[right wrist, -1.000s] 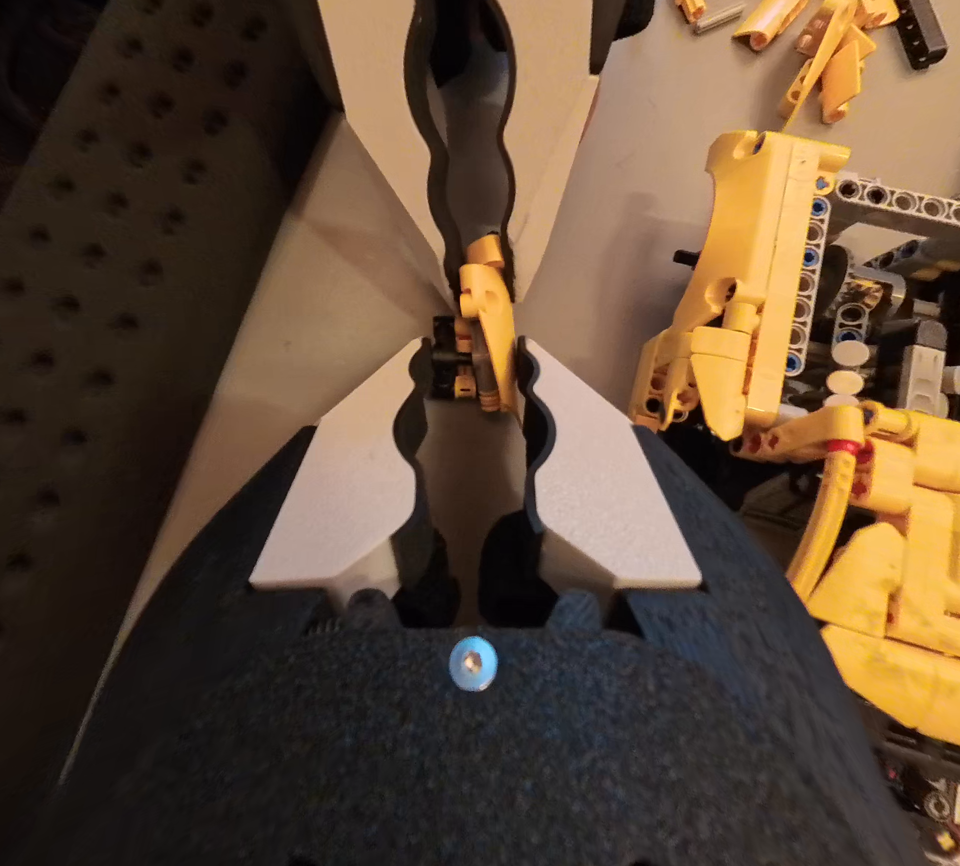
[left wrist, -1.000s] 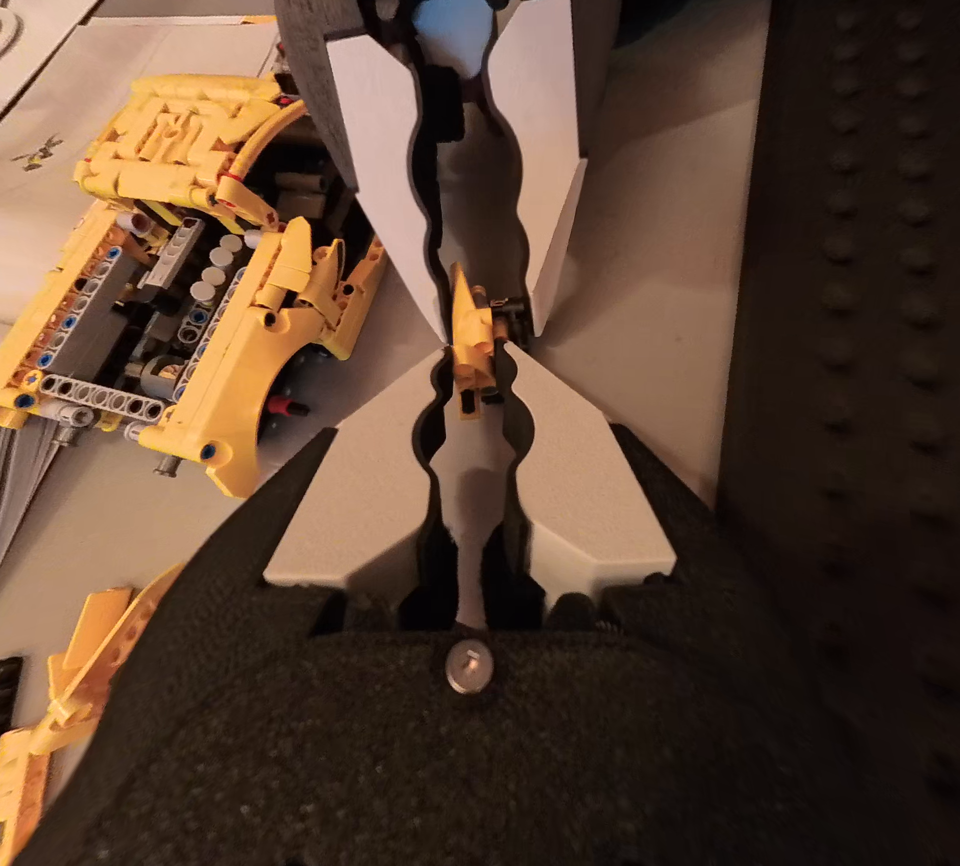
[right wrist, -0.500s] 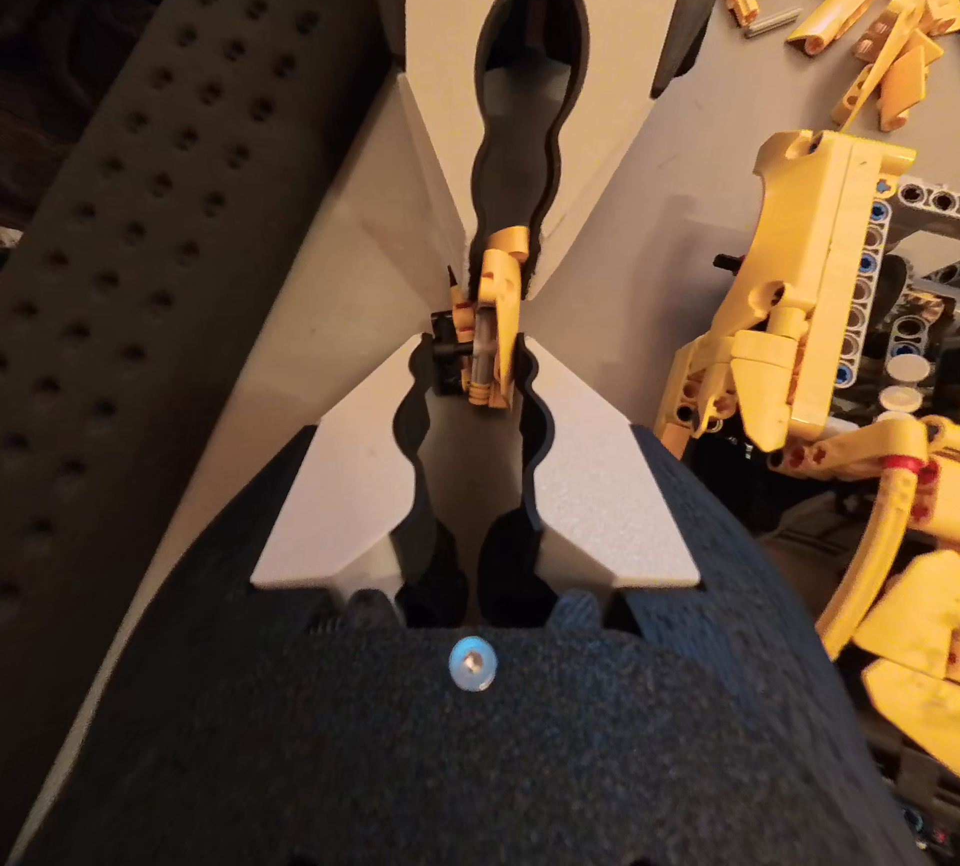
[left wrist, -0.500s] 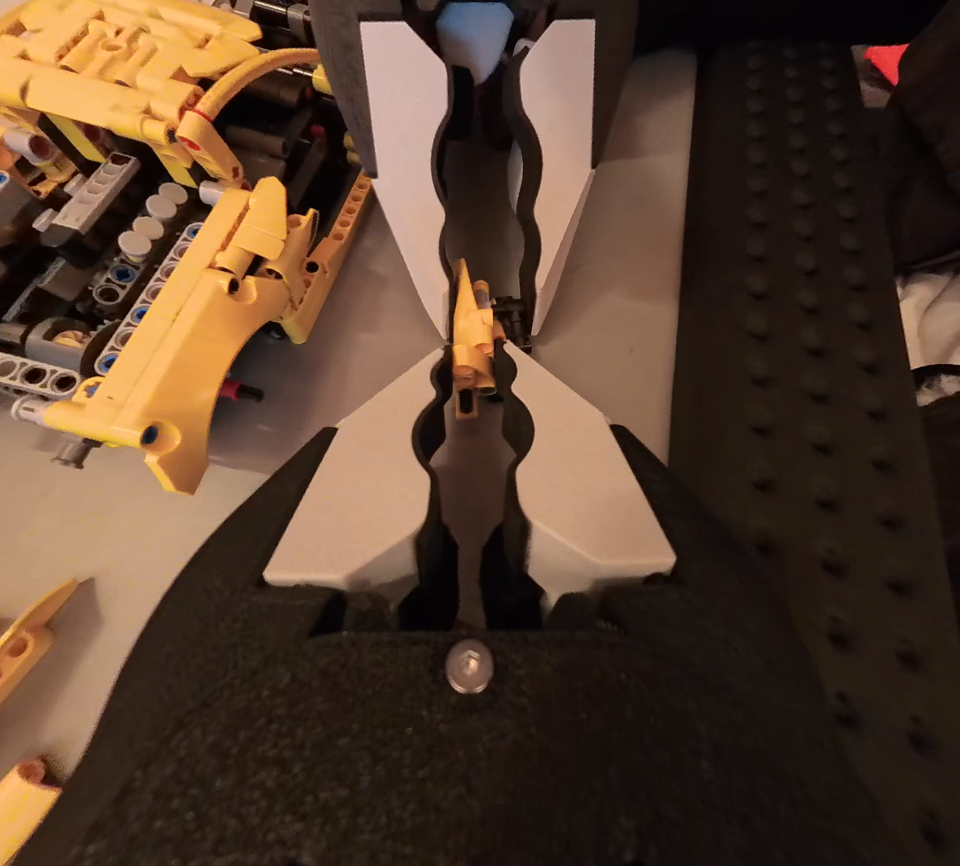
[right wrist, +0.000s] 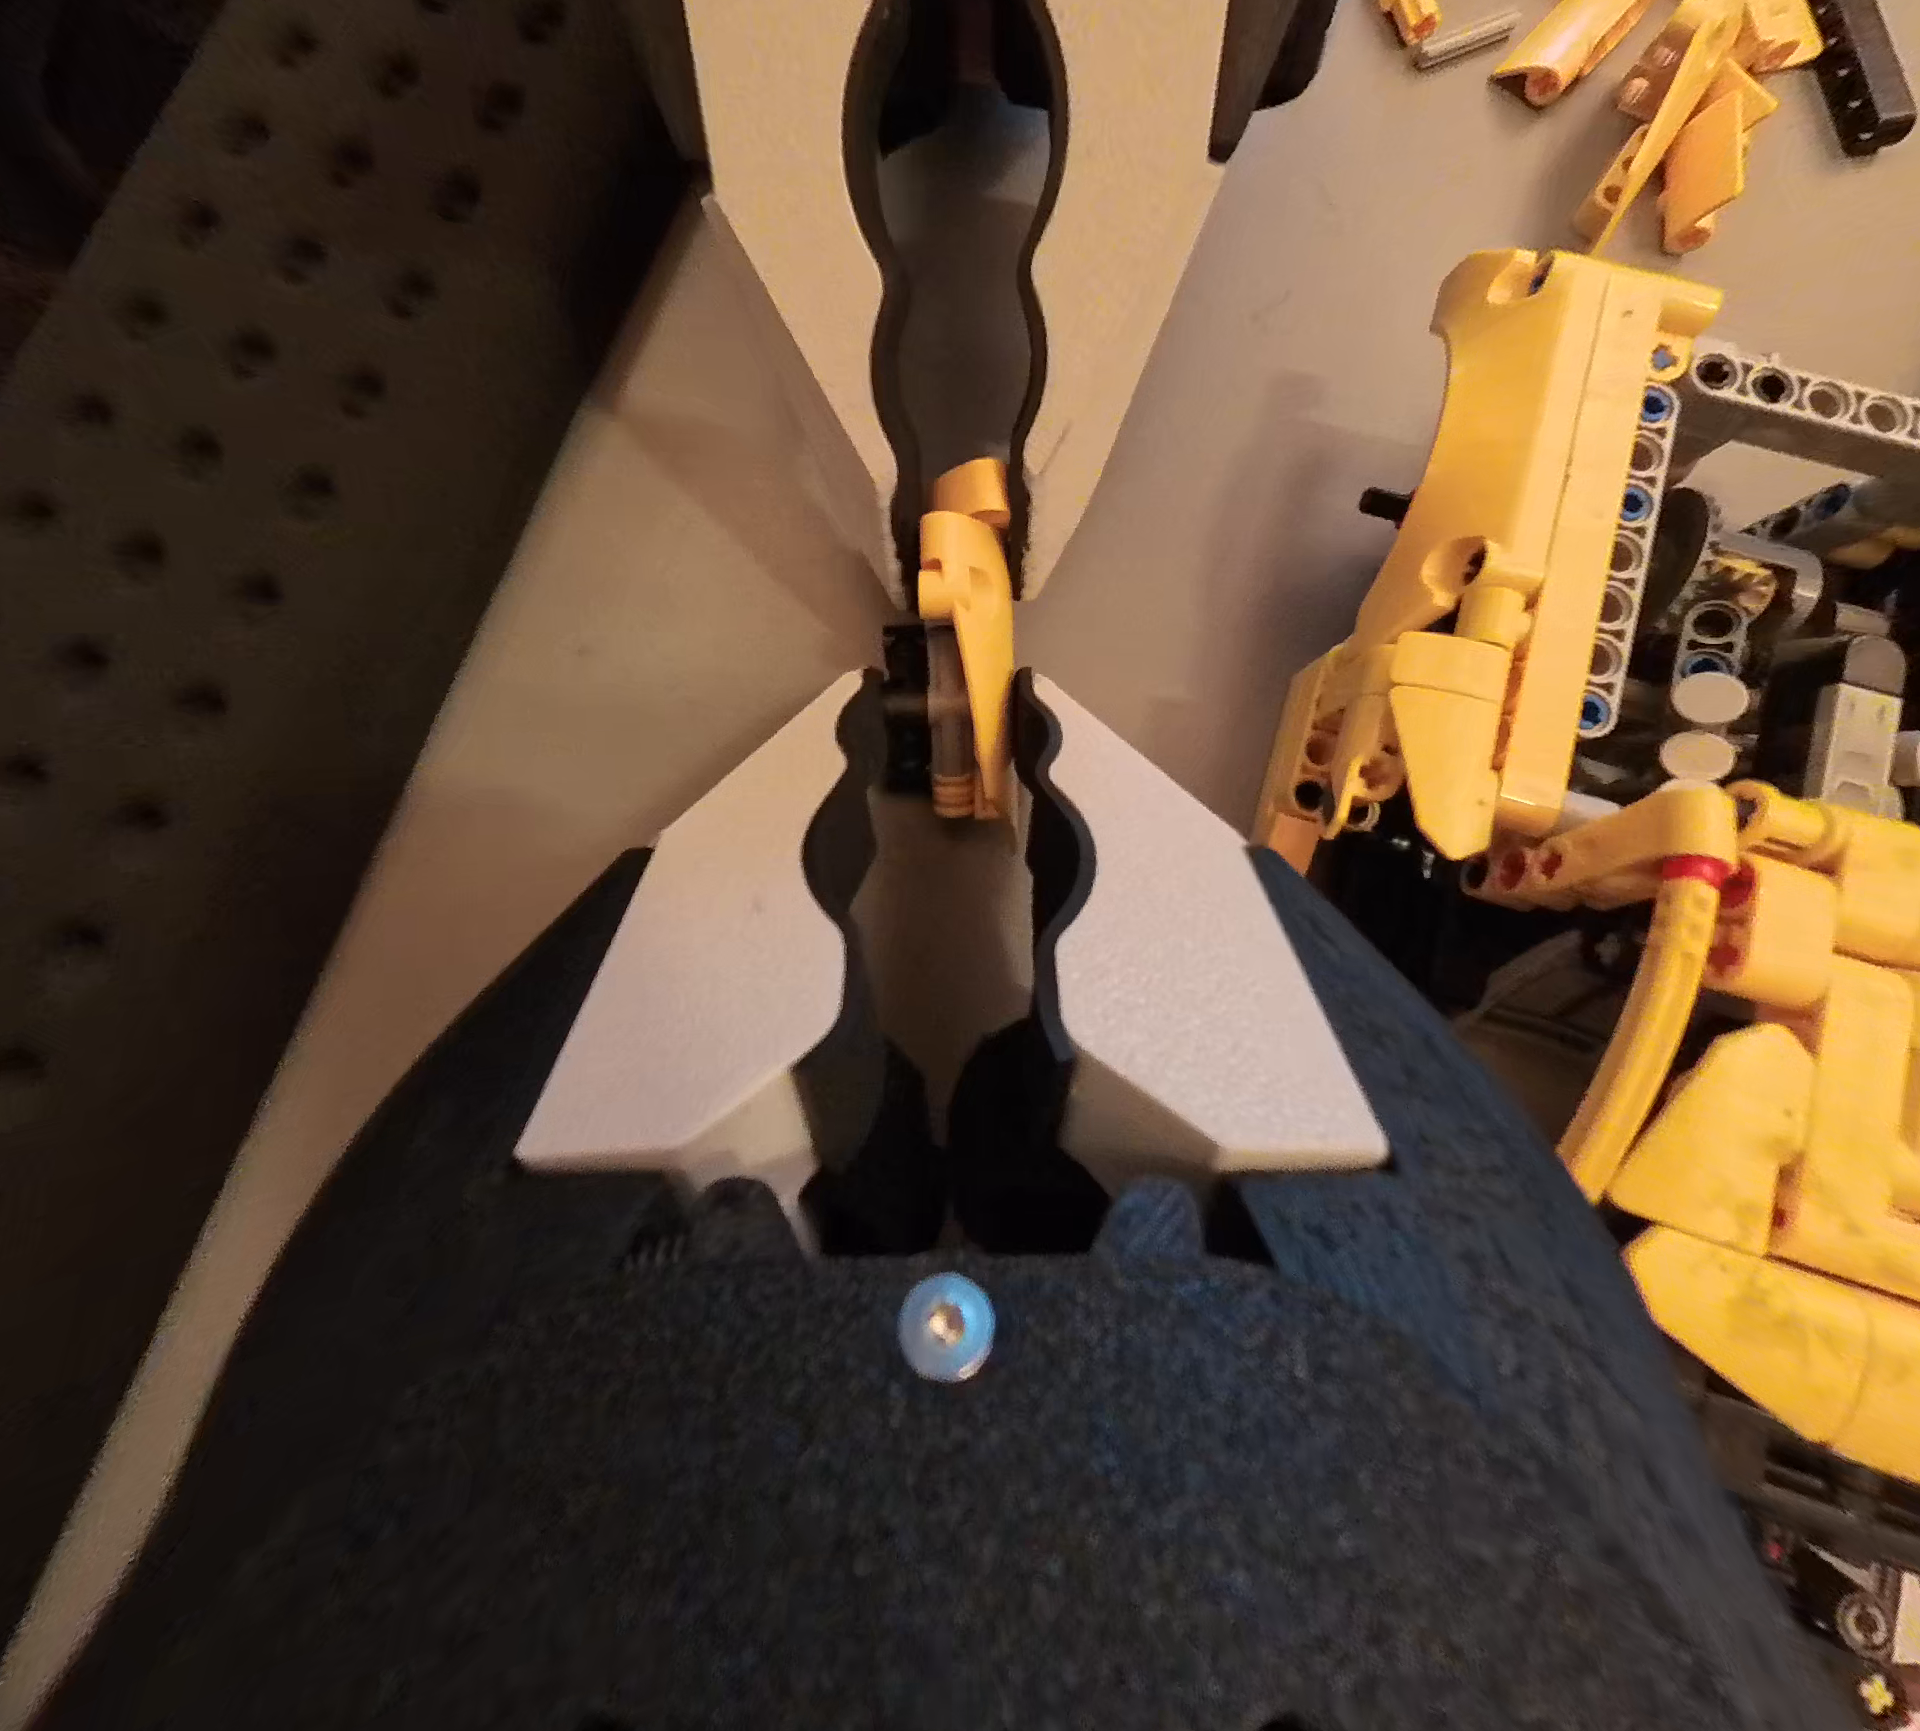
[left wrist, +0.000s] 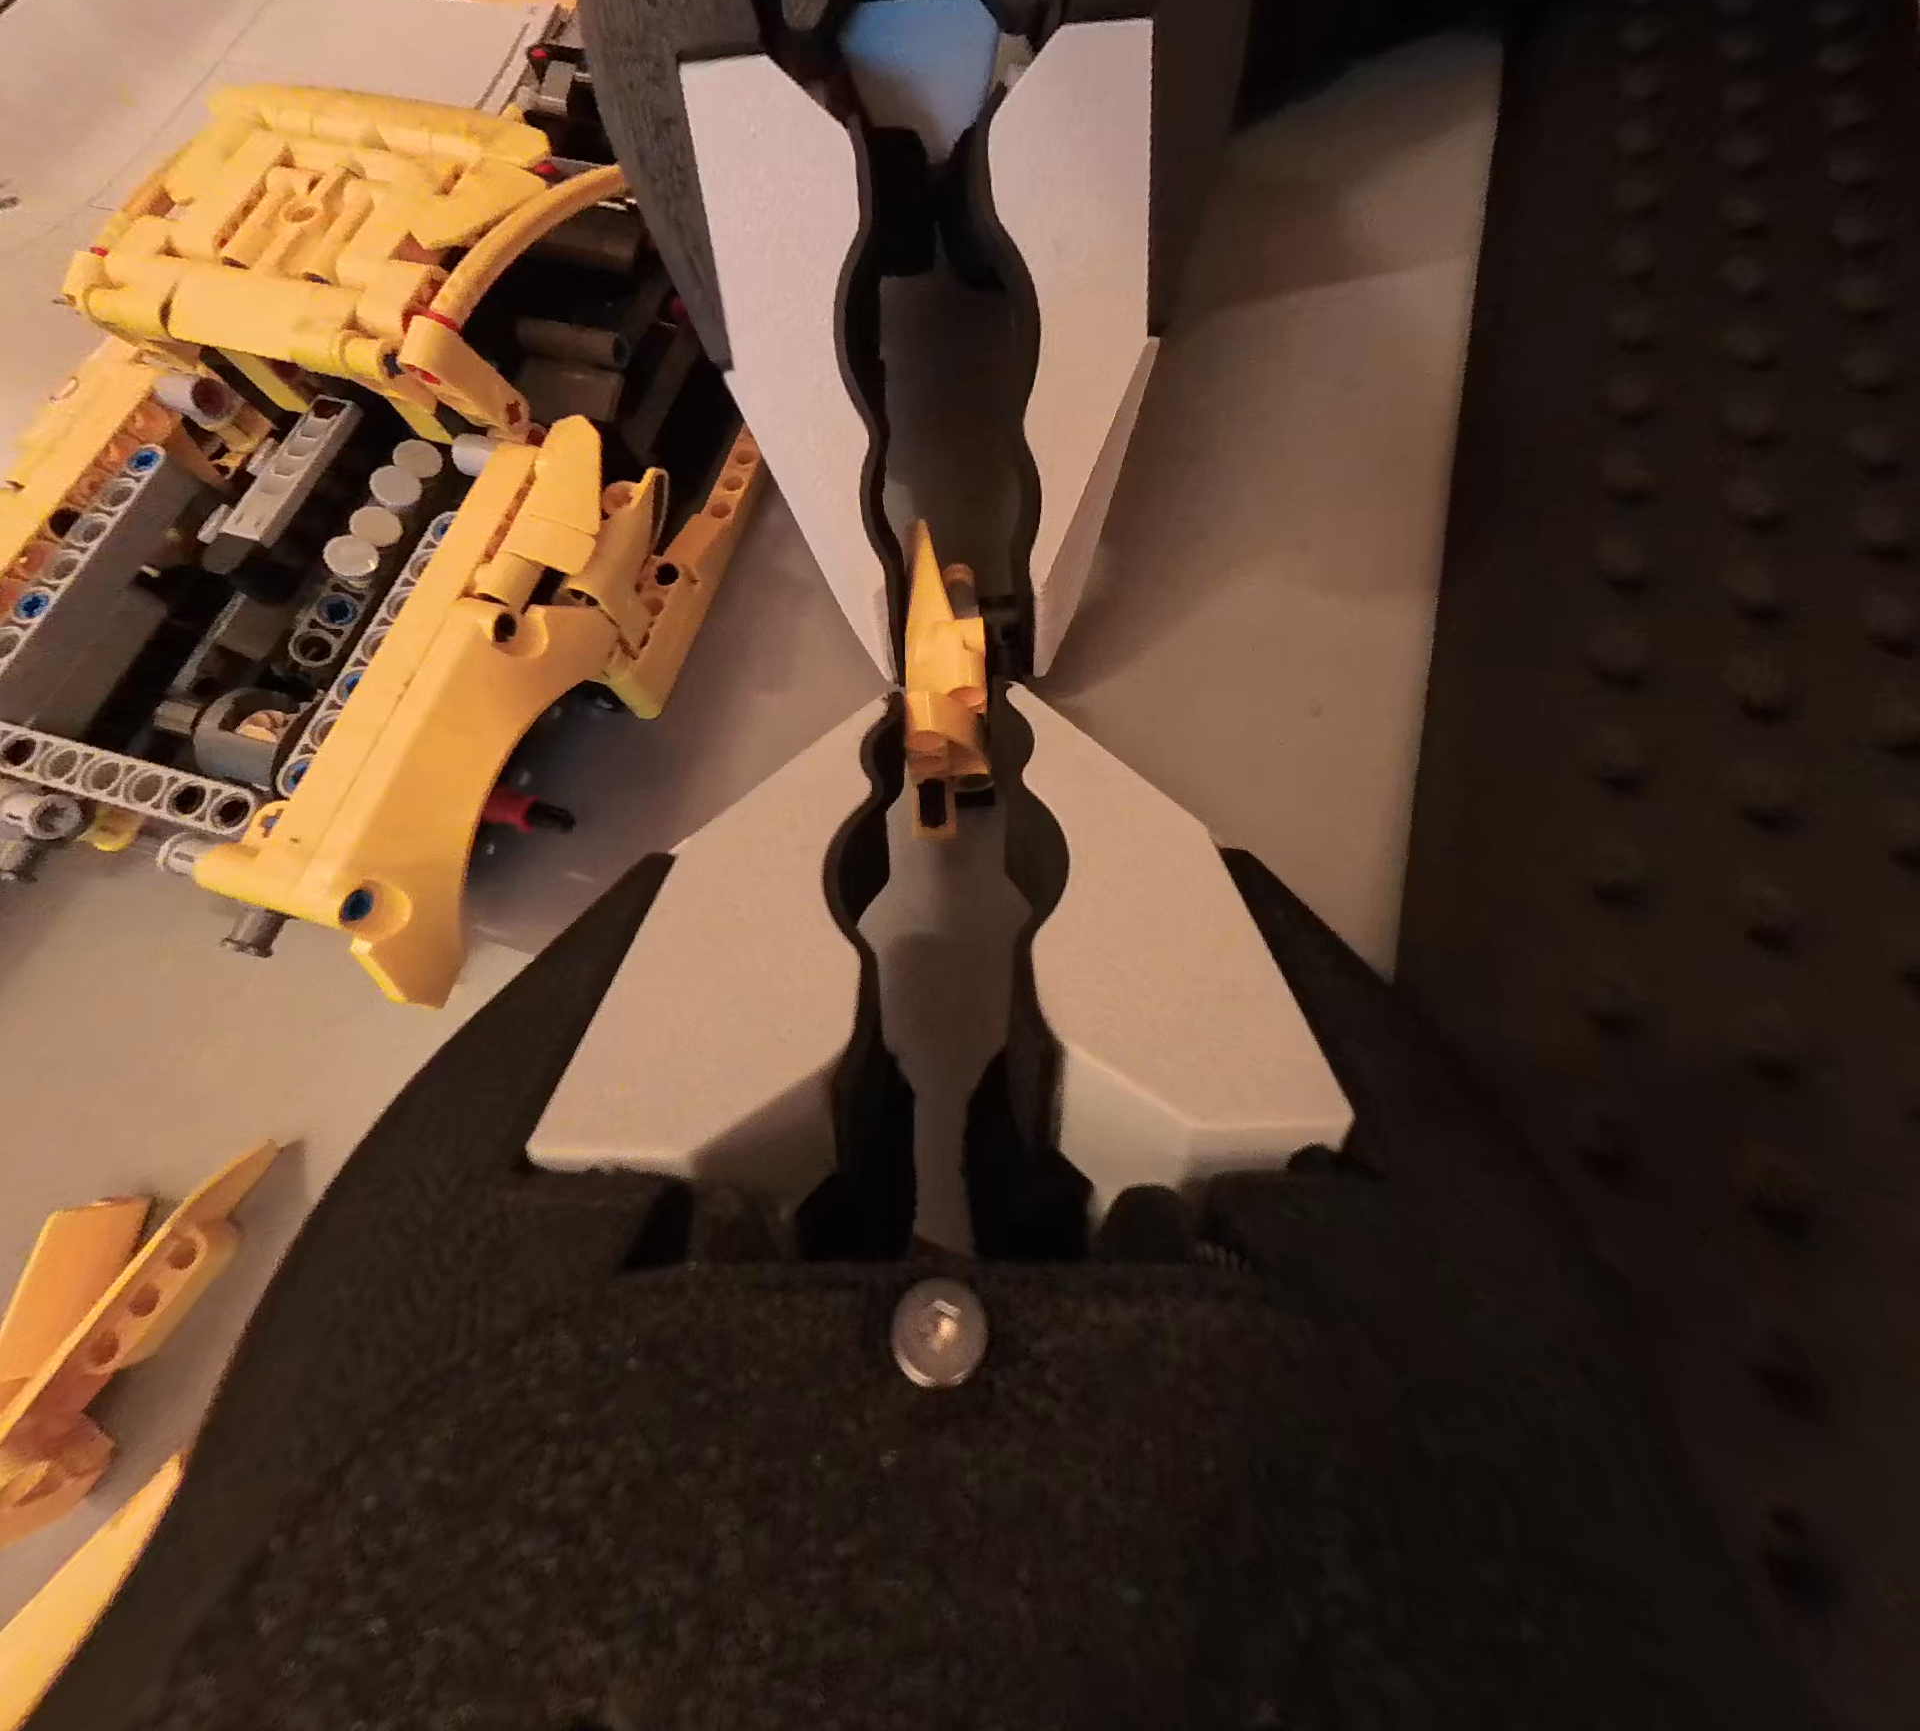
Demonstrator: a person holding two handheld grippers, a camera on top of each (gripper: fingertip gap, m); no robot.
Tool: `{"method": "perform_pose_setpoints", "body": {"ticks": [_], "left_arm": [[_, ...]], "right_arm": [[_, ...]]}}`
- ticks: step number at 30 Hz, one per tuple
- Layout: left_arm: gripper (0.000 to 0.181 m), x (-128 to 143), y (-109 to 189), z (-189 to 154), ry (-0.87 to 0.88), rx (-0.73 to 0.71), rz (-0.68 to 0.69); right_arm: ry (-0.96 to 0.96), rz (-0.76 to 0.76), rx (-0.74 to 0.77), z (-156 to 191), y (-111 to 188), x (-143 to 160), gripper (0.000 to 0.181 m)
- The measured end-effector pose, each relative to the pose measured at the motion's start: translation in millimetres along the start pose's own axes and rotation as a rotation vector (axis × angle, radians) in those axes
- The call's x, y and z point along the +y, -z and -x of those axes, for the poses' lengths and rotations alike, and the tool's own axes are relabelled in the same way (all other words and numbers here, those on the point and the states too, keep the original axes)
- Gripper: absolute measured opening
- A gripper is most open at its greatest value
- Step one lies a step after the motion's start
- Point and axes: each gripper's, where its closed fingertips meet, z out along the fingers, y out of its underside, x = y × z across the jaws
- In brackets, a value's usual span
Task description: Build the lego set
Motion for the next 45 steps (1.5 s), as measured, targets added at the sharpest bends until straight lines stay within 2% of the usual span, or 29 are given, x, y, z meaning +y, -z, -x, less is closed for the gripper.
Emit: {"method": "perform_pose_setpoints", "body": {"ticks": [4,7,9,13,17,23,26,28,31,33,34,35,38,45], "left_arm": [[0.015,0.0,3.4,3.6,-0.029,-0.019,-0.009],[0.015,-6.8,11.3,10.8,-0.153,-0.116,-0.047],[0.015,-20.1,20.8,12.9,-0.147,-0.133,-0.128],[0.015,-28.6,36.9,38.0,0.158,-0.097,-0.224],[0.015,-44.0,56.7,45.2,0.385,0.028,-0.379],[0.015,-51.3,70.0,49.5,0.608,0.183,-0.483],[0.015,-51.4,71.8,51.5,0.685,0.222,-0.501],[0.015,-51.5,74.1,53.4,0.717,0.233,-0.515],[0.015,-48.7,73.9,58.9,0.743,0.212,-0.514],[0.015,-40.4,69.3,66.4,0.78,0.175,-0.484],[0.015,-37.0,68.5,70.5,0.807,0.163,-0.48],[0.015,-35.1,69.0,73.9,0.833,0.161,-0.483],[0.015,-31.3,72.4,82.5,0.888,0.156,-0.502],[0.015,-34.4,79.1,86.7,0.966,0.211,-0.564]], "right_arm": [[-0.019,-0.066,0.012,-4.0,-0.3,-4.0,0.024],[0.004,-0.075,0.108,-10.1,10.3,-9.0,0.049],[0.022,-0.127,0.157,-12.1,25.8,-22.0,0.049],[-0.057,-0.273,0.19,-18.0,64.3,-47.2,0.049],[-0.17,-0.326,0.298,-35.7,95.7,-48.0,0.044],[-0.412,-0.331,0.341,-31.8,108.0,-39.9,0.042],[-0.502,-0.372,0.417,-29.9,114.8,-42.2,0.046],[-0.541,-0.432,0.525,-36.2,122.6,-38.5,0.046],[-0.586,-0.542,0.791,-57.2,139.3,-13.5,0.044],[-0.622,-0.625,0.942,-65.8,145.2,11.4,0.031],[-0.656,-0.615,0.907,-65.2,139.6,16.1,0.04],[-0.699,-0.61,0.873,-64.8,139.8,18.0,0.042],[-0.672,-0.704,0.875,-69.3,155.3,10.3,0.039],[-0.714,-0.698,0.824,-65.7,149.5,15.0,0.034]]}}
